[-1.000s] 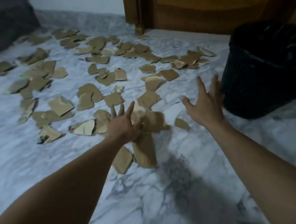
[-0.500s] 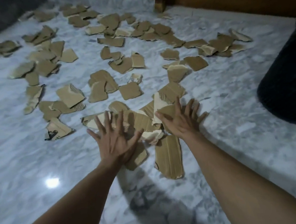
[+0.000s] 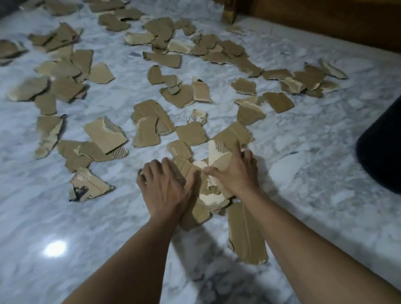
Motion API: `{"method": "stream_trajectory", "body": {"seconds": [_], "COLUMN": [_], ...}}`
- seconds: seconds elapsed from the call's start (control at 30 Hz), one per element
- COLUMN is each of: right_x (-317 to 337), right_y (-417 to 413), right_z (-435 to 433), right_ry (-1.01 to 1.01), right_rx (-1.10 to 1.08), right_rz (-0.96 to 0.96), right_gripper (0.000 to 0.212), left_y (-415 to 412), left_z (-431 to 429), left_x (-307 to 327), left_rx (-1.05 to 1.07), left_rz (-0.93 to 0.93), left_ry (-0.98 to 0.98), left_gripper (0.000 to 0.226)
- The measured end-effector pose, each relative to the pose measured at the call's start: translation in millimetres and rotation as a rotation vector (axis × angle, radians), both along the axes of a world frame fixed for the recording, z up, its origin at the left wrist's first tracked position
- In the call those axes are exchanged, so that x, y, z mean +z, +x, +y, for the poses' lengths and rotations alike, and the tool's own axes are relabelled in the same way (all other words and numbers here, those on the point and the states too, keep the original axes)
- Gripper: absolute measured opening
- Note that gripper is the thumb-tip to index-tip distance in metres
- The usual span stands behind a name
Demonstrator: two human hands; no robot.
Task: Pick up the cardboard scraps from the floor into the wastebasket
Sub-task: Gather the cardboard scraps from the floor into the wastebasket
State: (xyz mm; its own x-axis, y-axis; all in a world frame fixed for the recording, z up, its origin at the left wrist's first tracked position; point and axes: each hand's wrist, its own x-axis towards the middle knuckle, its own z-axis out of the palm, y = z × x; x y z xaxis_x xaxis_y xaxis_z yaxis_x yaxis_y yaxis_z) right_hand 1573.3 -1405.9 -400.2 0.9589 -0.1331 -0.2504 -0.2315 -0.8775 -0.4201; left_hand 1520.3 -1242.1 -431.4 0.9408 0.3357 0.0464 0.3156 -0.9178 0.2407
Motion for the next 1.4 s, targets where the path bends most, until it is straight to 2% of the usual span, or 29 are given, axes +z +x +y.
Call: {"method": "stream_trajectory", "body": {"seconds": [0.07, 0.2, 0.3, 0.37, 0.47, 0.63, 0.7, 0.83, 0.97, 1.1, 1.2, 1.3, 1.4], "right_x": [1.2, 7.4, 11.7, 13.8, 23.9, 59.3, 88.9, 168.6, 255.0, 323.8, 349.7, 355.3, 341.8], "right_y": [-7.6, -8.4, -17.4, -25.5, -34.9, -41.4, -35.1, -15.1, -3.1, -5.2, -6.4, -6.6, -5.7], "right_z": [9.4, 9.2, 10.5, 10.8, 4.7, -19.4, -37.2, -93.7, -176.7, -269.8, -336.5, -393.7, -432.9], "right_ry": [0.085, 0.334, 0.488, 0.539, 0.650, 0.849, 0.868, 0.844, 0.714, 0.608, 0.522, 0.505, 0.521], "right_rx": [-0.004, -0.024, -0.017, -0.026, -0.062, -0.071, -0.044, -0.036, -0.087, -0.121, -0.160, -0.238, -0.320], "right_rz": [0.010, 0.063, 0.131, 0.100, 0.067, -0.005, -0.096, -0.334, -0.546, -0.707, -0.770, -0.765, -0.709], "right_gripper": [0.110, 0.093, 0.081, 0.072, 0.062, 0.064, 0.066, 0.069, 0.064, 0.064, 0.068, 0.070, 0.067], "left_y": [-1.6, -11.4, -16.5, -19.3, -23.5, -24.8, -13.3, 23.7, 54.6, 74.9, 83.8, 94.7, 112.7], "left_z": [1.9, -4.6, -14.6, -19.7, -27.7, -46.4, -61.2, -115.7, -191.3, -285.5, -356.9, -417.0, -459.6], "left_x": [-0.8, -0.2, 5.9, 8.0, 18.2, 53.2, 78.3, 162.1, 246.4, 315.2, 349.6, 363.5, 354.1], "left_rx": [0.022, 0.074, 0.129, 0.131, 0.108, 0.128, 0.085, -0.090, -0.306, -0.539, -0.665, -0.749, -0.762], "left_rz": [-0.058, -0.036, -0.058, -0.038, -0.047, -0.149, -0.175, -0.155, -0.079, -0.088, -0.102, -0.064, -0.091], "left_ry": [0.031, 0.010, -0.175, -0.326, -0.640, -0.917, -1.045, -1.315, -1.432, -1.440, -1.443, -1.401, -1.278], "left_gripper": [0.069, 0.055, 0.043, 0.039, 0.030, 0.041, 0.044, 0.030, 0.032, 0.053, 0.061, 0.062, 0.056]}}
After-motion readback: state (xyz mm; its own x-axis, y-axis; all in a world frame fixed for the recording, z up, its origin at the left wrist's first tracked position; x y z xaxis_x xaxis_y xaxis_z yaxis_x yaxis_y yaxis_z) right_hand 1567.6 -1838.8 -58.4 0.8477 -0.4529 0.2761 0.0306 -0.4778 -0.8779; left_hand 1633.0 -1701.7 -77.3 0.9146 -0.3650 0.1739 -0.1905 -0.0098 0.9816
